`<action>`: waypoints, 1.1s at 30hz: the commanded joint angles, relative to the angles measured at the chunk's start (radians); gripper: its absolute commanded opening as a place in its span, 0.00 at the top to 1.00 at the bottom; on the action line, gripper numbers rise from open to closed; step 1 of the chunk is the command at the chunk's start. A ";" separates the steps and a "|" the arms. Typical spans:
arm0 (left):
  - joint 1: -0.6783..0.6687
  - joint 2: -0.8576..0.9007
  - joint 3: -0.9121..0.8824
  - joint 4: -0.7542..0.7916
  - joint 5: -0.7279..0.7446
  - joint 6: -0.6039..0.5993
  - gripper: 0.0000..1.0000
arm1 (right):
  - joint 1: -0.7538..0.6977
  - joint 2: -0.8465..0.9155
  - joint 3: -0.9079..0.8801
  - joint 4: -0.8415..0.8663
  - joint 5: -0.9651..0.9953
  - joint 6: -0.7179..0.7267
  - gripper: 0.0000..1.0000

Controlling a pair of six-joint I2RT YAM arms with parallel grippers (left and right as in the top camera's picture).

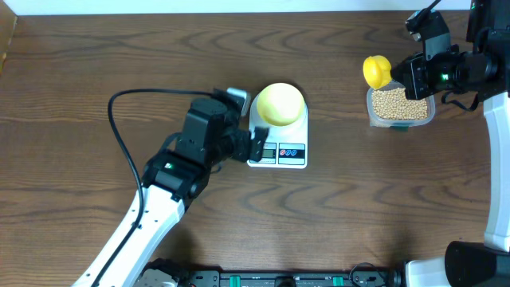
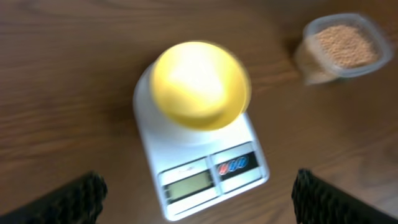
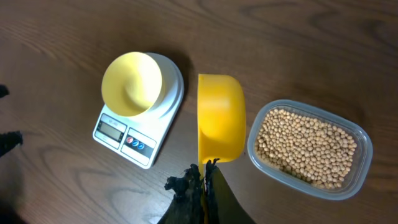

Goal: Scoop item into bowl and weigh 50g on scale
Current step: 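Reach the left gripper forward to the scale's red button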

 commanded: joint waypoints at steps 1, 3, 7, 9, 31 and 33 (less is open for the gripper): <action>-0.047 0.082 0.000 0.100 0.089 -0.157 0.02 | -0.004 -0.001 0.021 -0.004 -0.018 -0.029 0.99; -0.100 0.153 0.000 0.140 0.089 -0.211 0.02 | -0.004 -0.001 0.021 -0.014 -0.018 -0.029 0.99; -0.198 0.230 0.000 0.111 0.039 -0.224 0.02 | -0.004 -0.001 0.021 0.008 -0.019 -0.021 0.99; -0.250 0.249 -0.001 0.102 -0.050 -0.194 0.02 | -0.004 -0.001 0.021 0.012 -0.018 -0.021 0.99; -0.346 0.427 -0.001 0.172 -0.203 -0.097 0.02 | -0.004 -0.003 0.021 -0.018 0.027 -0.014 0.99; -0.358 0.433 -0.002 0.154 -0.196 -0.108 0.02 | -0.004 -0.003 0.021 -0.025 0.026 -0.014 0.99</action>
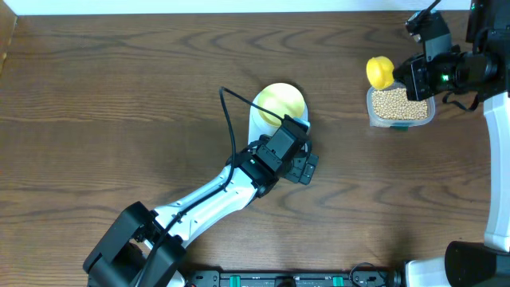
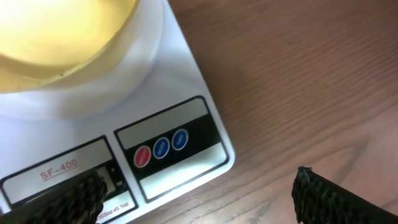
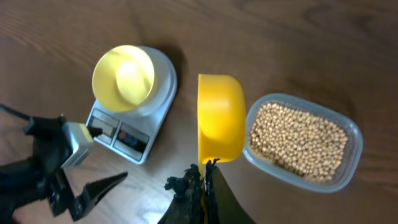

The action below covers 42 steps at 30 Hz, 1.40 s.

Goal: Scoop item into bowl and weigh 50g on scale

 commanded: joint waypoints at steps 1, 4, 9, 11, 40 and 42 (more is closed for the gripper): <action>-0.022 0.022 -0.002 -0.018 -0.014 0.042 0.02 | -0.004 -0.003 0.021 -0.009 -0.006 -0.001 0.99; -0.037 0.022 -0.002 -0.014 -0.013 0.100 0.02 | -0.003 -0.003 0.021 -0.009 -0.007 0.000 0.99; -0.042 0.024 -0.002 -0.003 -0.018 0.105 0.02 | -0.003 -0.003 0.021 -0.009 -0.007 0.000 0.99; -0.042 0.030 -0.002 -0.003 -0.017 0.105 0.03 | -0.003 -0.003 0.021 -0.009 -0.007 0.000 0.99; -0.039 0.164 -0.003 0.103 -0.017 0.109 0.02 | -0.003 -0.003 0.021 -0.009 -0.006 -0.001 0.99; -0.030 0.165 -0.003 0.103 -0.017 0.108 0.02 | -0.003 -0.003 0.021 -0.009 -0.006 -0.001 0.99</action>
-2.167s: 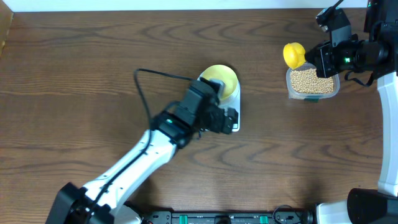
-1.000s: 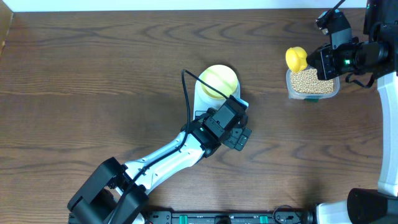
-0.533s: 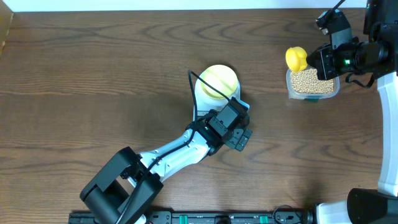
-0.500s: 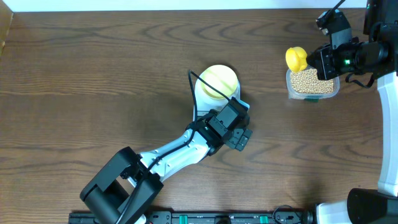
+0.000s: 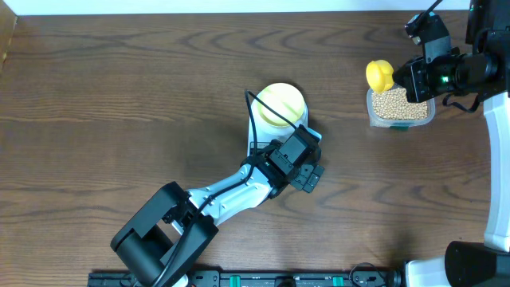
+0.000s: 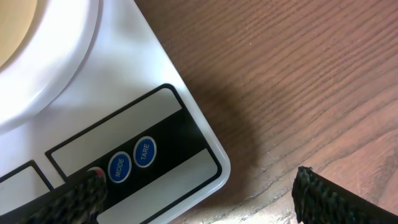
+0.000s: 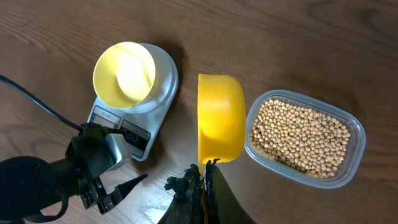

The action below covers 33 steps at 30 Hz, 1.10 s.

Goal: Scoop item into bowl and weigh 50g on scale

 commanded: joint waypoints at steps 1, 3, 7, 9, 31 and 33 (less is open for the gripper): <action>0.013 0.019 -0.003 0.001 -0.009 0.009 0.02 | -0.003 -0.003 0.021 0.000 -0.006 -0.001 0.99; 0.015 0.024 -0.003 0.003 -0.009 0.009 0.02 | -0.003 -0.003 0.021 -0.001 -0.006 -0.001 0.99; 0.015 0.026 -0.003 0.006 -0.009 0.009 0.02 | -0.003 -0.003 0.021 -0.001 -0.006 -0.001 0.99; 0.015 0.027 -0.003 0.006 -0.009 0.009 0.02 | -0.003 -0.003 0.021 -0.001 -0.006 -0.001 0.99; 0.013 0.027 -0.003 0.004 0.018 0.009 0.02 | -0.003 -0.003 0.021 -0.001 -0.006 -0.001 0.99; 0.013 0.027 -0.003 0.004 0.018 0.009 0.02 | -0.003 -0.003 0.021 -0.002 -0.006 0.000 0.99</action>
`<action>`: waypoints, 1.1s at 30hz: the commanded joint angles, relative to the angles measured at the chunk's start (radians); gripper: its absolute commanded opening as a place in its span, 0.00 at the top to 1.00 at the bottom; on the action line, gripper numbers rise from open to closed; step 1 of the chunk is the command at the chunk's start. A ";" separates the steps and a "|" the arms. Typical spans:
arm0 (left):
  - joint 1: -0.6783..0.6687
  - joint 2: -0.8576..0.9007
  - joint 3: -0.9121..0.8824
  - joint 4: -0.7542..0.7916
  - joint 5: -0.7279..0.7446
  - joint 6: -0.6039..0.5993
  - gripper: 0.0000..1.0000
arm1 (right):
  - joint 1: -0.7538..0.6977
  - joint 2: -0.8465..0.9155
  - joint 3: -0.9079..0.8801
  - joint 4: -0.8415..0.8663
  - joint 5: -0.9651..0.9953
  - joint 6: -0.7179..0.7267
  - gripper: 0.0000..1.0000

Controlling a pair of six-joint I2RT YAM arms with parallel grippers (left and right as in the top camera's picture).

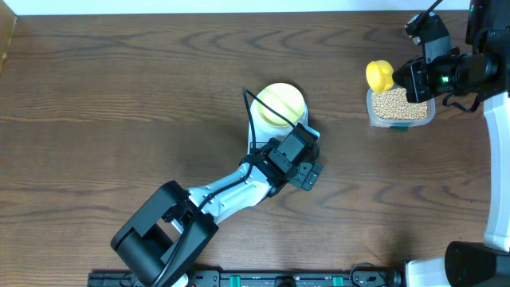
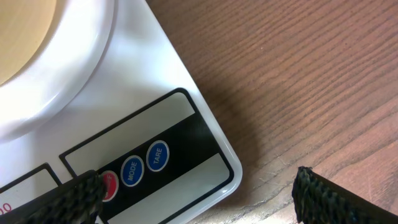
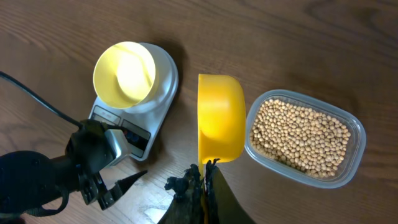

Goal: Scoop item into bowl and weigh 50g on scale

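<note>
A white scale (image 1: 275, 135) carries an empty yellow bowl (image 1: 279, 103), seen too in the right wrist view as the bowl (image 3: 124, 74). My left gripper (image 2: 196, 196) hangs open low over the scale's front corner; one fingertip (image 2: 74, 199) sits by the red button (image 2: 109, 185), the other is off over the table. The blue buttons (image 2: 144, 162) show beside it. My right gripper (image 3: 205, 177) is shut on the handle of a yellow scoop (image 3: 219, 116), held empty above the table beside a clear tub of beans (image 3: 303, 146).
The left arm's black cable (image 1: 253, 115) loops over the scale beside the bowl. The tub of beans (image 1: 400, 106) stands at the far right of the wooden table (image 1: 119, 72).
My left gripper has shifted slightly back over the scale's front corner, so the red button now shows at its left fingertip. The right gripper and scoop have not moved.
My left gripper first hung open to the left of the scale, with bowl and tub ahead. Then it was low over the scale's button panel, then lower at the right front corner. It is there now. The right gripper held the empty scoop by the tub throughout.
</note>
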 commanded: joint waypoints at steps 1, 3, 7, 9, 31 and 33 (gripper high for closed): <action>0.002 0.025 -0.003 -0.003 0.020 0.006 0.02 | -0.003 -0.003 0.021 0.000 -0.006 0.000 0.99; 0.002 0.031 -0.003 0.000 0.031 0.006 0.02 | -0.003 -0.003 0.021 0.001 -0.006 0.000 0.99; 0.002 0.054 -0.003 0.009 0.046 0.006 0.02 | -0.003 -0.003 0.021 -0.001 -0.006 0.000 0.99; 0.002 0.056 -0.003 0.008 0.046 0.006 0.02 | -0.003 -0.003 0.021 -0.003 -0.006 0.000 0.99; 0.000 0.056 -0.003 -0.030 0.106 0.006 0.02 | -0.003 -0.003 0.021 -0.007 -0.006 0.000 0.99; 0.000 0.056 -0.003 -0.029 0.102 0.006 0.02 | -0.003 -0.003 0.021 -0.010 -0.006 0.000 0.99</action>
